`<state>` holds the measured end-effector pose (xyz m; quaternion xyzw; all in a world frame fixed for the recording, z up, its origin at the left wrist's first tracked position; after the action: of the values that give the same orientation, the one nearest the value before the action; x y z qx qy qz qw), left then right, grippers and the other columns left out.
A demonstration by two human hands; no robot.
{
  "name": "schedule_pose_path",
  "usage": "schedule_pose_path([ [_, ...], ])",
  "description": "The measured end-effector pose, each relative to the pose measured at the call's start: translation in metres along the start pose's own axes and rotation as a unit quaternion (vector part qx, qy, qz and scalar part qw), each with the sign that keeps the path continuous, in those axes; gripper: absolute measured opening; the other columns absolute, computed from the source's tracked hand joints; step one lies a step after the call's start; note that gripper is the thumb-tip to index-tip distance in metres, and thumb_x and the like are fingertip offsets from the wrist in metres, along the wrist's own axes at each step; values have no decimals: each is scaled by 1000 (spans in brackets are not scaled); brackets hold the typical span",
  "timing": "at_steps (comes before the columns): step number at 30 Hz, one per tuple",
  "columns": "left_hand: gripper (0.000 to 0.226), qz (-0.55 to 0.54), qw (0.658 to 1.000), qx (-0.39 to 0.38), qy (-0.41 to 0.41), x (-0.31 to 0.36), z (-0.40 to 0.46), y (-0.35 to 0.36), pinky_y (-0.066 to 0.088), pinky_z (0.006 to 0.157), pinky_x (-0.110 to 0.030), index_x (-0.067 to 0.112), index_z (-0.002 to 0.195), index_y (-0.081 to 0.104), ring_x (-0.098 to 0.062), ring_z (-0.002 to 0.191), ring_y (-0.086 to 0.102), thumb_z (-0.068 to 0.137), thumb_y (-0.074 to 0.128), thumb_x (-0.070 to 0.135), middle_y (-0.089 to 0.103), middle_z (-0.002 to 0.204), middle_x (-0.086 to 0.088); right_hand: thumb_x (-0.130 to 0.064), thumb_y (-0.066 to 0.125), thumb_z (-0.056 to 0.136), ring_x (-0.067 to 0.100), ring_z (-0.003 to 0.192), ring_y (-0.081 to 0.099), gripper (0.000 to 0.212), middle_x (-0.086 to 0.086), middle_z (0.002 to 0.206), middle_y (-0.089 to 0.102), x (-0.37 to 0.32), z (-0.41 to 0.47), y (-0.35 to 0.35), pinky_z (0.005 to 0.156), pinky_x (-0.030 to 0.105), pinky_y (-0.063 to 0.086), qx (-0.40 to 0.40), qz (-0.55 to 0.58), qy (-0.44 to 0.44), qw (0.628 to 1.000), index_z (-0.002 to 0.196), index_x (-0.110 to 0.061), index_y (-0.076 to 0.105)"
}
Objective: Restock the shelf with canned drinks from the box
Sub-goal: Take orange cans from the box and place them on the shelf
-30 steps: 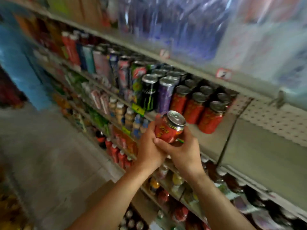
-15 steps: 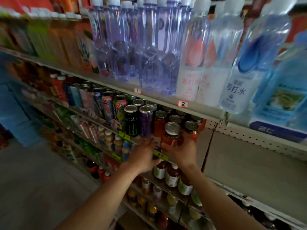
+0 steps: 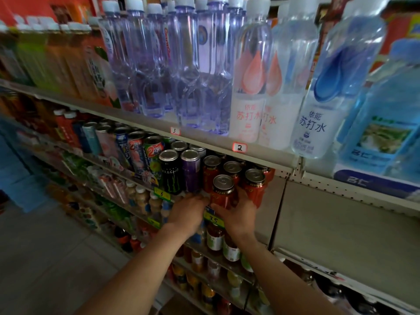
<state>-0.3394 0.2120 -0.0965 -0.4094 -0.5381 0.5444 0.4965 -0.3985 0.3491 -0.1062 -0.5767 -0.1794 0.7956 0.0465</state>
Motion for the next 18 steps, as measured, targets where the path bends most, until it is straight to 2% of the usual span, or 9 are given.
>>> schedule_pose_path([
  [3,26,-10,1000,10,-5,0,0,3,42,90,-37,26,120,56,-25,119,50,98,43,25,59,123,0,-27,90,63,11,102,69,68,-4,113,72,0,-1,0,89,33,58,4,-4,4,1000,124,-18,59],
  [8,20,-34,999,35,6,-4,-2,6,42,78,-35,25,109,60,-24,110,52,96,45,23,61,108,1,-33,87,68,11,104,68,65,-5,115,71,3,-4,4,89,35,57,3,-37,-5,999,125,-21,58],
  [11,20,-34,998,51,8,-4,-5,8,39,78,-34,25,109,61,-23,110,52,95,47,22,61,108,2,-40,84,70,14,106,67,69,-4,118,69,7,-7,7,88,39,57,9,-64,-3,998,129,-21,54],
  [16,16,-44,997,69,6,-6,-5,9,40,81,-37,24,100,62,-24,109,53,95,47,23,63,105,1,-31,83,75,17,109,66,77,-1,120,68,4,-13,7,89,32,55,-19,-111,-9,994,140,-20,42],
  [18,17,-37,997,67,10,-7,-5,10,41,83,-38,23,104,62,-25,110,53,96,46,22,63,109,0,-28,81,77,17,111,64,78,1,124,65,-1,-21,0,90,26,53,-21,-117,-16,993,142,-18,39],
])
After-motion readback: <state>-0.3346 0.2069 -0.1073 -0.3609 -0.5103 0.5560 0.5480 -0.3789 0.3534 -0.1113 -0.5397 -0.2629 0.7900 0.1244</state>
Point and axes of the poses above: each hand's wrist, its own z-axis towards the middle knuckle, its own y-axis out of the palm, x = y × z, the point moved 4 cm from there along z, towards the middle knuckle
